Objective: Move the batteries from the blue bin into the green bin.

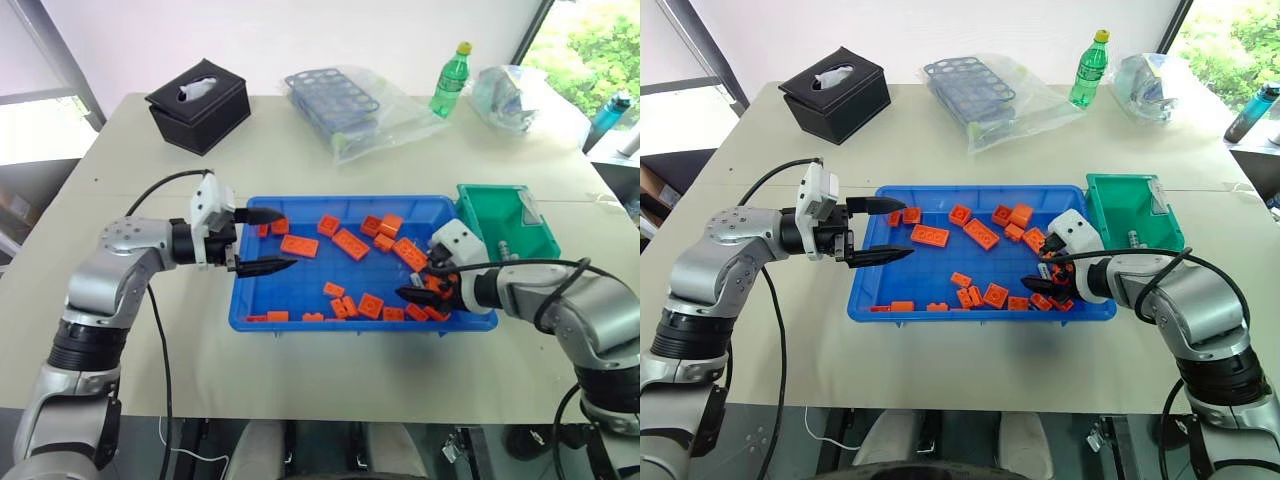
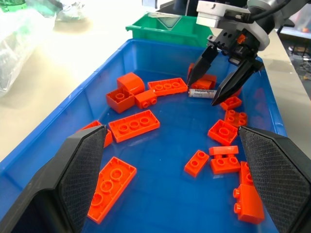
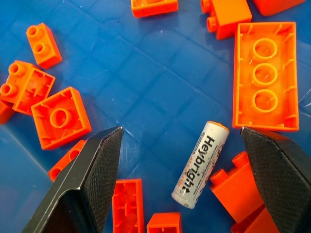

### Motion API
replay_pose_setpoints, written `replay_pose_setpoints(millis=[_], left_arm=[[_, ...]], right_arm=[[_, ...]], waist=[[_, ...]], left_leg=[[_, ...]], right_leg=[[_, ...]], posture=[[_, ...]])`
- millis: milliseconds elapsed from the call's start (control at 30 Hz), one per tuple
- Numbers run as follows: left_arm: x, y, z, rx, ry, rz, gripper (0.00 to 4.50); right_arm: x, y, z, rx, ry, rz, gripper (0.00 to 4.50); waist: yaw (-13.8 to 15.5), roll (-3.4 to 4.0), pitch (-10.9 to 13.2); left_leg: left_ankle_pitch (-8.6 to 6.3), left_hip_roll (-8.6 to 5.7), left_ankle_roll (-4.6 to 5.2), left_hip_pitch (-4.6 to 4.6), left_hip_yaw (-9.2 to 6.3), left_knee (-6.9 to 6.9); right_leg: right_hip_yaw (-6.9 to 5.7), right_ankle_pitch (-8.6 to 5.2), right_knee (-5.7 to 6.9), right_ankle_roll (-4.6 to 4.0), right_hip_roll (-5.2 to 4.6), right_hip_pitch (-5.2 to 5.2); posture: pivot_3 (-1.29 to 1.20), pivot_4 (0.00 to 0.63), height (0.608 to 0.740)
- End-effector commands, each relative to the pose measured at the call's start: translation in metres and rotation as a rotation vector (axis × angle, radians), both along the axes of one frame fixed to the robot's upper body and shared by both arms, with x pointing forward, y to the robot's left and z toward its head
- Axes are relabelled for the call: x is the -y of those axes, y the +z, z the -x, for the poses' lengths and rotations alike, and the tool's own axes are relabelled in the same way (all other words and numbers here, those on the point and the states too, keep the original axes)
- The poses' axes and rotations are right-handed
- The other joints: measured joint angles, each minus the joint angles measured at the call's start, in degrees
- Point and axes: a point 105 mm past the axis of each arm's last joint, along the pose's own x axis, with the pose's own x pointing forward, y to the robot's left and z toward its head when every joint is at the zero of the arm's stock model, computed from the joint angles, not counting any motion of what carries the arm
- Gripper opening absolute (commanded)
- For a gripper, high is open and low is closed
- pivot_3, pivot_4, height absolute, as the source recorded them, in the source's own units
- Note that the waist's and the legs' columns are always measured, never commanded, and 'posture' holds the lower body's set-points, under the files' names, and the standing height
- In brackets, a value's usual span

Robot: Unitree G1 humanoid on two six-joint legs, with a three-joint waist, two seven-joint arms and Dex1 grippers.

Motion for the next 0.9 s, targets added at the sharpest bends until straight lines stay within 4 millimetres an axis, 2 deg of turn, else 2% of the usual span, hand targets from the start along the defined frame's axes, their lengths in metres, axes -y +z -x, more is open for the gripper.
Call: replay_pose_setpoints(millis=[33, 300, 533, 667, 767, 900], left_arm=[[-0.002, 0.012, 0.002, 0.048, 0.002, 0.013, 4.5], [-0.001, 0.014, 0.0, 0.053, 0.004, 0.018, 4.5], [-0.001, 0.016, -0.001, 0.061, 0.007, 0.022, 4.5], [-0.003, 0.016, -0.002, 0.065, 0.012, 0.023, 4.5], [-0.003, 0.017, -0.003, 0.068, 0.014, 0.024, 4.5], [-0.004, 0.017, -0.004, 0.07, 0.021, 0.024, 4.5]], right_arm=[[0.006, 0.004, 0.001, 0.025, -0.004, 0.035, 3.97], [0.005, -0.001, -0.003, 0.046, 0.042, 0.12, 3.97], [-0.005, -0.006, -0.005, 0.059, 0.106, 0.151, 3.97], [-0.018, -0.008, -0.01, 0.059, 0.153, 0.145, 3.97], [-0.019, -0.01, -0.012, 0.056, 0.162, 0.143, 3.11], [-0.022, -0.008, -0.011, 0.06, 0.176, 0.139, 1.12]], waist=[[0.01, 0.0, 0.0], [-0.02, 0.0, 0.0], [-0.04, 0.0, 0.0], [-0.08, 0.0, 0.0], [-0.08, 0.0, 0.0], [0.0, 0.0, 0.0]], left_leg=[[0.0, 0.0, 0.0, 0.0, 0.0, 0.0], [0.0, 0.0, 0.0, 0.0, 0.0, 0.01], [0.0, 0.0, 0.0, 0.01, 0.0, 0.01], [0.02, 0.0, -0.03, 0.01, 0.0, 0.02], [0.02, 0.0, -0.03, 0.01, 0.0, 0.02], [0.02, 0.0, -0.04, 0.01, 0.0, 0.02]], right_leg=[[0.0, 0.0, 0.0, 0.0, 0.0, 0.0], [0.0, 0.0, 0.0, 0.0, 0.0, 0.0], [0.0, 0.0, 0.0, 0.0, 0.01, 0.0], [0.0, 0.0, 0.0, 0.0, 0.01, -0.01], [0.0, 0.0, 0.01, 0.0, 0.02, -0.01], [0.0, 0.0, 0.0, 0.0, 0.01, 0.01]], posture=[[0.0, 0.15, 0.73], [0.0, 0.15, 0.73], [0.0, 0.15, 0.73], [0.0, 0.15, 0.73], [0.0, 0.15, 0.73], [0.0, 0.15, 0.73]])
